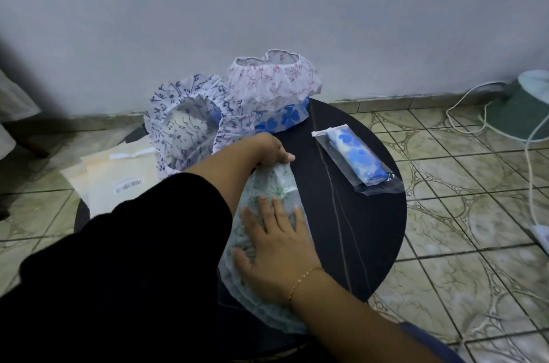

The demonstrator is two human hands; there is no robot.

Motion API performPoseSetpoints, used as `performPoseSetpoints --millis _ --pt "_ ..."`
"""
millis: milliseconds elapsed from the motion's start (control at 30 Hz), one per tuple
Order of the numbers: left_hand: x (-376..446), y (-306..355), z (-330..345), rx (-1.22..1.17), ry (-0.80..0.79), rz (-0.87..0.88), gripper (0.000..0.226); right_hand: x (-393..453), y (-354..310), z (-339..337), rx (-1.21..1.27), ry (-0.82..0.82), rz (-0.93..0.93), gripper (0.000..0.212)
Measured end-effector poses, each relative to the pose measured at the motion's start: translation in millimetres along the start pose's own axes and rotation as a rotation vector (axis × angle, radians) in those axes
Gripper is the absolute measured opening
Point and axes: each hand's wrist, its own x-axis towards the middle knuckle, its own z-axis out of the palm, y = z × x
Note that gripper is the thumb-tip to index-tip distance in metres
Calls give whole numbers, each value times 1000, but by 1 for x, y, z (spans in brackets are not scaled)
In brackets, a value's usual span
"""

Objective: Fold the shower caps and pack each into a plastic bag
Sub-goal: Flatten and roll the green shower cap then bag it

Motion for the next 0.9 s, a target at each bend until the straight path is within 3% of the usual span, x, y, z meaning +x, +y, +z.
performPoseSetpoints --millis 133,267,400,533,667,733,900 --pt "4 -5 19 -140 131 121 21 0 0 0 15 8 1 84" --pt "5 -4 23 -262 242 162 57 0 0 -2 11 -10 16 80" --pt "1 -1 18 -284 224 186 47 1 3 -10 18 -39 40 71" --pt "-9 -8 15 -204 288 233 37 4 7 -22 91 144 48 64" --pt "-18 -16 14 -103 229 244 37 6 11 -34 215 270 52 47" --pt "-22 -18 13 -123 187 254 40 7 11 -32 151 222 44 53" --pt "-18 -23 16 -349 106 261 63 2 11 -15 12 -60 80 93"
